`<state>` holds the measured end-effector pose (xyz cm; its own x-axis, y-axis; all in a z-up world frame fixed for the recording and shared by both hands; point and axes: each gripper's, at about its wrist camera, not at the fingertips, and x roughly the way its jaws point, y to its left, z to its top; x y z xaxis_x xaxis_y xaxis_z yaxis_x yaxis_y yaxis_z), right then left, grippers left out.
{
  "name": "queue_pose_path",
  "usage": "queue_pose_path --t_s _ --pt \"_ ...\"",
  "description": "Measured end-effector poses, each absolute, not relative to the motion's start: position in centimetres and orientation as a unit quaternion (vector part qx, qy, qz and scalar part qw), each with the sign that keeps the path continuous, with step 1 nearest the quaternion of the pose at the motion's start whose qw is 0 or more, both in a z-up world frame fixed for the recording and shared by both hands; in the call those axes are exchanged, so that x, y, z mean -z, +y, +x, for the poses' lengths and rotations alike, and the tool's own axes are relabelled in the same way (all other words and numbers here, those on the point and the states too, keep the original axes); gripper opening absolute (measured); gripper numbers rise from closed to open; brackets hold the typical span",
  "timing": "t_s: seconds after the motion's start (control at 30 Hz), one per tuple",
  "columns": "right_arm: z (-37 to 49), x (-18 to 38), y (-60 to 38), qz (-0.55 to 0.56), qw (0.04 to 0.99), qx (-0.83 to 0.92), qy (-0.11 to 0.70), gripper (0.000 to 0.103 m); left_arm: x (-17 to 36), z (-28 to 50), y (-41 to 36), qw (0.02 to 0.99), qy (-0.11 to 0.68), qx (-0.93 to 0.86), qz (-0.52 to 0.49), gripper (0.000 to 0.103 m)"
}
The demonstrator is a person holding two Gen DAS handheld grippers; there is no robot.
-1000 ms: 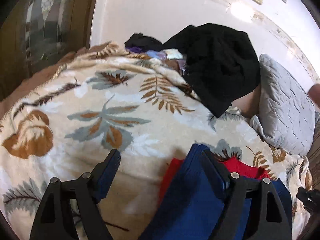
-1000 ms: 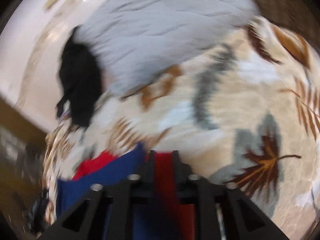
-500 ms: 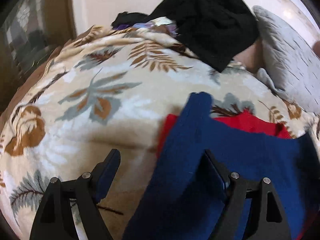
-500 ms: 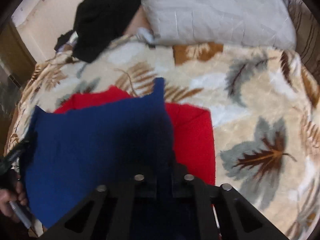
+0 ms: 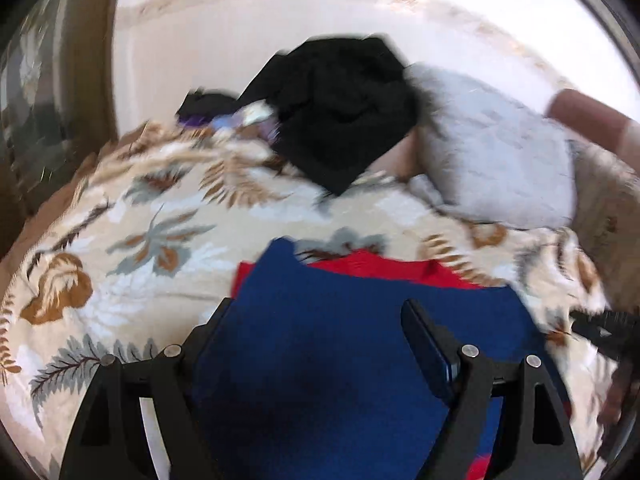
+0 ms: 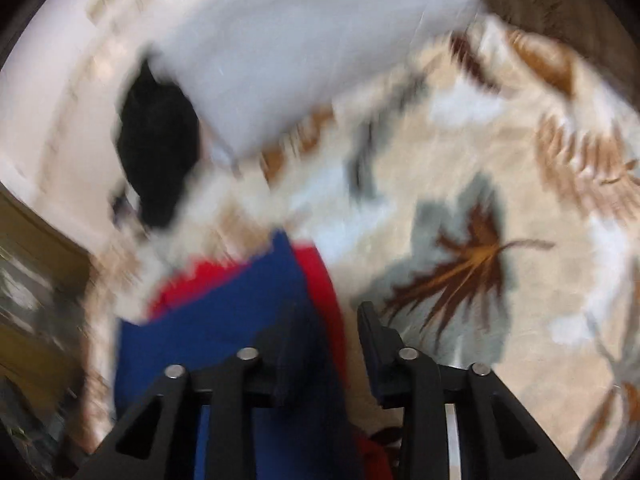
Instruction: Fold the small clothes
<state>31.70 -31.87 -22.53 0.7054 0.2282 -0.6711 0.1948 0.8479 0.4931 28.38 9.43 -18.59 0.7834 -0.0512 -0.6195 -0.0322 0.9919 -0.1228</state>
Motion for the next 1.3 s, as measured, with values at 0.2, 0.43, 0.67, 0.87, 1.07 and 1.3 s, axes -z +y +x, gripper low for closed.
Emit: queue_pose_path --t_s 0.2,0.43,0.67,0.87,1.07,1.3 --pt "23.3 14.8 -29.2 0.189 0.936 -0.032 0.297 0.079 15.3 21.0 4.9 0.952 0.301 0.050 -0.029 0.095" --pt "16.1 12.4 -24.6 0.113 0.940 -0.042 0.319 0.079 11.5 15.0 2.7 0.962 0.270 0.050 0.015 0.100" --pt "12.4 11.5 -21.0 0.070 0.938 -0.054 0.334 0.079 9.9 11.9 3.2 0.968 0.245 -0.020 0.055 0.100" --pt "11.3 11.0 -19.0 0.054 0.939 -0.065 0.334 0.079 9.8 11.0 3.6 0.968 0.239 -0.034 0.070 0.100" --pt "11.6 11.7 -18.3 0.052 0.935 -0.072 0.342 0.079 10.5 11.3 4.0 0.965 0.249 -0.036 0.067 0.100" --pt "12.9 13.8 -18.1 0.048 0.927 -0.066 0.365 0.079 13.2 13.1 4.1 0.955 0.284 -0.041 0.076 0.101"
